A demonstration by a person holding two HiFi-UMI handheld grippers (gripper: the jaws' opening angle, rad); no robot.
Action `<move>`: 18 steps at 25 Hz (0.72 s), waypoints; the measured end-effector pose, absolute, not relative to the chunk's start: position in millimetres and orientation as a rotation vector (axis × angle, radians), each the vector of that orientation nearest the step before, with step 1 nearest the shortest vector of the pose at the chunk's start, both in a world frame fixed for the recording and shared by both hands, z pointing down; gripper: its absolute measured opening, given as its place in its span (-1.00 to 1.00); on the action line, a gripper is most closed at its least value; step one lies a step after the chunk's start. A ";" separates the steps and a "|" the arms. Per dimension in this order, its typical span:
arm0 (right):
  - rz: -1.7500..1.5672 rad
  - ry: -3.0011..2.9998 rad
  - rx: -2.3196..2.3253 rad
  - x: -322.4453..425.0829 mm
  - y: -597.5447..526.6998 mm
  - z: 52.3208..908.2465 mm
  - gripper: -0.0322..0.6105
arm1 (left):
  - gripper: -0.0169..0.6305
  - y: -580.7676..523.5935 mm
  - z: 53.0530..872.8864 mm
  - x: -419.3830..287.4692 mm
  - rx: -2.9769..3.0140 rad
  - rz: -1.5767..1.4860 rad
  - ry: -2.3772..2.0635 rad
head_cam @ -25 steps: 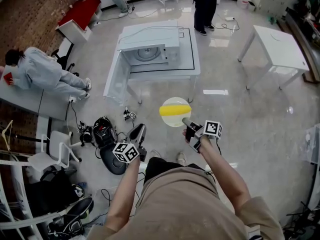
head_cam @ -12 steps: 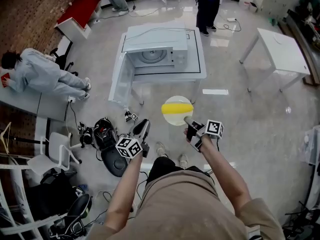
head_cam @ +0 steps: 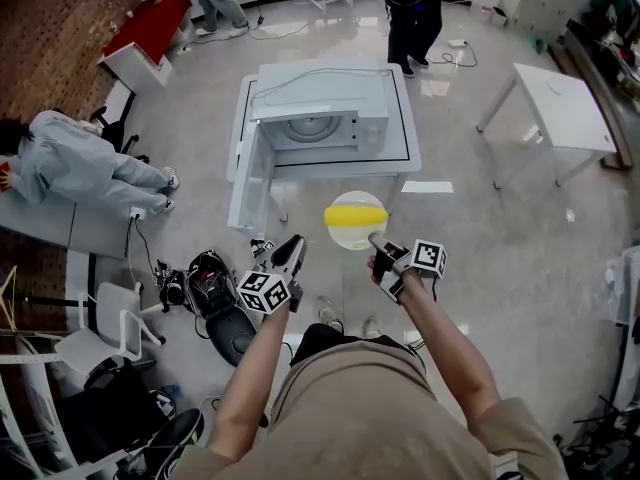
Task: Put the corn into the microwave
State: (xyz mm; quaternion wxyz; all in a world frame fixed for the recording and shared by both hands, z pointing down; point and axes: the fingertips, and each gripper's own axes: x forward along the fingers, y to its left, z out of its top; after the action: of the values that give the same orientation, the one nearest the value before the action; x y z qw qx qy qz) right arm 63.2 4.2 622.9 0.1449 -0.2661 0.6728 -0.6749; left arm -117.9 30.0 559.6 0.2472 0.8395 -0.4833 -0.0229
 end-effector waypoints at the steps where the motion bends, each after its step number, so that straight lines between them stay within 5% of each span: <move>1: -1.945 1.930 -0.772 58.9 -0.5 622.8 -0.85 | -0.83 24.2 559.8 -121.1 2.294 -0.059 -1.313; 18: -1.915 1.887 -0.854 3.9 -78.8 634.5 -0.85 | -0.83 -64.8 564.5 -163.0 2.336 -0.050 -1.255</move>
State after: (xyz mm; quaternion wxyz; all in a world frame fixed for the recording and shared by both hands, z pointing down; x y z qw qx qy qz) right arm 3.9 -78.8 634.5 0.1597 -0.2990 0.6603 -0.6701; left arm -163.0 -64.8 564.5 0.2421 0.8546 -0.4590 -0.0181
